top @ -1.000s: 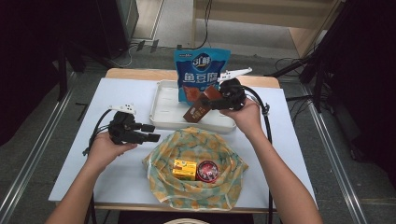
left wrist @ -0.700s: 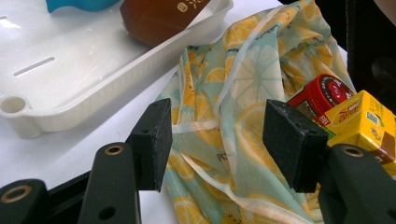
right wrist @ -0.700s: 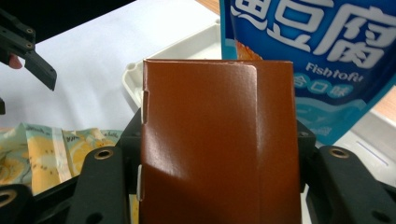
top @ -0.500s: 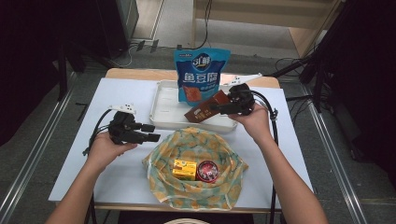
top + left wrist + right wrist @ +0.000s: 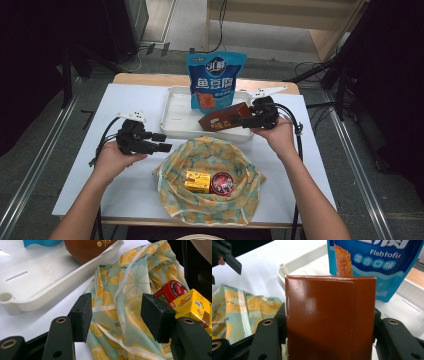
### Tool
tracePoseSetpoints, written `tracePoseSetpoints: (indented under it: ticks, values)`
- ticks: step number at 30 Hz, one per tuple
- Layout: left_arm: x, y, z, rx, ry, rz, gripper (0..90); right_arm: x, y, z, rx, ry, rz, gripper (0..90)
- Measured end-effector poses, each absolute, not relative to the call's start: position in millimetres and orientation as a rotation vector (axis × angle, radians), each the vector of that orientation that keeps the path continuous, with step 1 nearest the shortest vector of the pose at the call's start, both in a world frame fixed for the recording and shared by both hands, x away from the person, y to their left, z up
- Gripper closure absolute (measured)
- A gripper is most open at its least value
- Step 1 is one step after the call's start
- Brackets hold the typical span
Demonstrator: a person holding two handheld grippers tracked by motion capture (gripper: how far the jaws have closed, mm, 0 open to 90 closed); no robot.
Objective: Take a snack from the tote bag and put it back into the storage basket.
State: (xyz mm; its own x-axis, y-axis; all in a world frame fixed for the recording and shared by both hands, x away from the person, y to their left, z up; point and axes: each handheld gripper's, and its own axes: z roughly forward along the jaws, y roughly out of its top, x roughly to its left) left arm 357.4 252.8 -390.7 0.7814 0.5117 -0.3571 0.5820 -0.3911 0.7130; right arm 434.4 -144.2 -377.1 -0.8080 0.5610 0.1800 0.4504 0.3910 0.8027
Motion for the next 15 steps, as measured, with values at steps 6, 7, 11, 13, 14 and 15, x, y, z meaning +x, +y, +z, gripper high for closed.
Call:
tracePoseSetpoints:
  ticks: [6,7,11,13,14,15]
  values:
    - [357.8,252.6,-391.3,2.069,0.814,-0.099,43.0,432.8,-144.8,-384.8,0.928,2.535,1.383,44.8]
    - [357.6,252.7,-391.2,2.069,0.815,-0.099,43.0,433.0,-144.6,-385.8,0.927,2.539,1.378,44.8]
    - [357.6,252.5,-391.2,2.070,0.815,-0.097,43.1,434.3,-140.7,-389.0,0.926,2.554,1.371,44.8]
    - [357.8,252.2,-391.4,2.072,0.814,-0.097,43.1,434.8,-138.0,-390.1,0.927,2.557,1.367,44.8]
    - [357.8,252.2,-391.6,2.074,0.813,-0.097,43.1,435.5,-136.8,-390.8,0.919,2.557,1.369,44.7]
    - [357.7,252.0,-391.6,2.074,0.813,-0.098,43.0,435.7,-135.4,-391.4,0.926,2.560,1.372,44.7]
